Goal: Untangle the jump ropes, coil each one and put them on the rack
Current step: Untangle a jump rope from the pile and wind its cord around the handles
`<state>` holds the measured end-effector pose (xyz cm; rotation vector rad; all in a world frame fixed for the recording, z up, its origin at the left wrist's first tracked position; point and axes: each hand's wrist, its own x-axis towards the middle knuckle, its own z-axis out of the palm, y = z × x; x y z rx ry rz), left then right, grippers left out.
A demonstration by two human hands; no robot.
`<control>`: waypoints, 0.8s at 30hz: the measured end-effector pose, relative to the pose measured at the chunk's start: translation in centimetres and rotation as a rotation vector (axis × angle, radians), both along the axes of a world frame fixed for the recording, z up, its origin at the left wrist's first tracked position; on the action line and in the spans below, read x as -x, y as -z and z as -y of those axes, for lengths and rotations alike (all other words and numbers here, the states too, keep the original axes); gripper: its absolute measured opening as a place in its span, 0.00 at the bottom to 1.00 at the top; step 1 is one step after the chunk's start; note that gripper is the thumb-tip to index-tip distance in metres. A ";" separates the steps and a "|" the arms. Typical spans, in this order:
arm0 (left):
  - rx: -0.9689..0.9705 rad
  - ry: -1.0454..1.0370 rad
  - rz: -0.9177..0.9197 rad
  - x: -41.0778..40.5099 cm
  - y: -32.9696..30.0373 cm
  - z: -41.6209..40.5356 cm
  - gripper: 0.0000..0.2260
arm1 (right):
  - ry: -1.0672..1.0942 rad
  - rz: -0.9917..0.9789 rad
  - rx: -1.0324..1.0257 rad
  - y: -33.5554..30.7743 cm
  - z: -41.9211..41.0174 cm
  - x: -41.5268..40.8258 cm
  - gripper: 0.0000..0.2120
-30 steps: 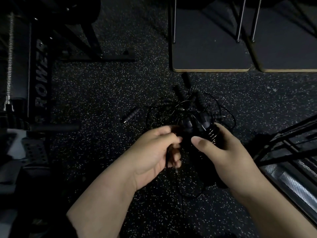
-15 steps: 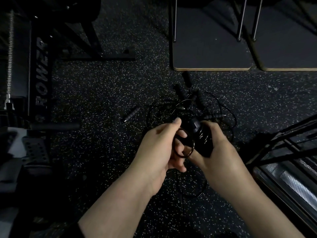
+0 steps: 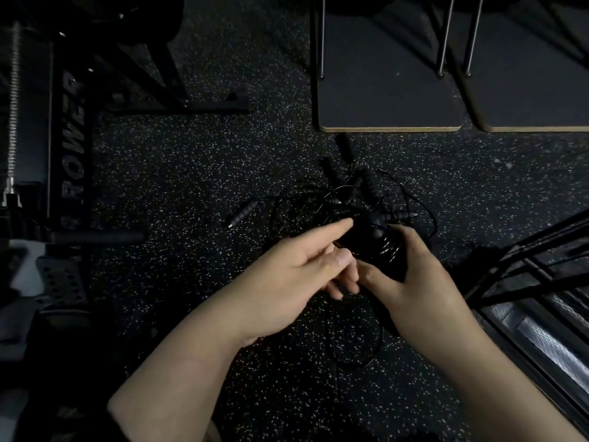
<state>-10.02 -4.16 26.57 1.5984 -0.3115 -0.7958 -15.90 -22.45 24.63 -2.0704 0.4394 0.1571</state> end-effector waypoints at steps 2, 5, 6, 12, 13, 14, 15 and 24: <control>-0.076 0.022 0.080 0.0 0.0 0.0 0.22 | -0.026 -0.020 0.009 0.0 -0.2 0.0 0.27; -0.131 -0.030 0.109 -0.3 0.1 0.0 0.18 | -0.071 -0.019 0.007 -0.2 -0.2 0.0 0.21; -0.170 -0.041 0.134 -0.5 0.2 -0.2 0.17 | -0.101 -0.018 0.005 -0.2 -0.2 0.1 0.20; -0.365 -0.190 0.359 -0.6 1.3 -0.1 0.06 | -0.127 -0.039 -0.002 -0.6 -0.7 0.1 0.40; -0.363 -0.207 0.383 -0.5 1.4 0.1 0.05 | -0.123 -0.026 -0.019 -0.7 -0.7 0.1 0.35; -0.358 -0.215 0.406 -0.4 1.4 0.2 0.05 | -0.138 -0.018 -0.034 -0.6 -0.7 0.1 0.28; -0.353 -0.221 0.428 -0.4 1.3 0.4 0.04 | -0.141 -0.022 -0.050 -0.5 -0.6 0.0 0.22; -0.034 -0.319 0.316 0.3 0.4 0.6 0.09 | 0.136 0.005 -0.573 -0.2 0.2 -0.3 0.31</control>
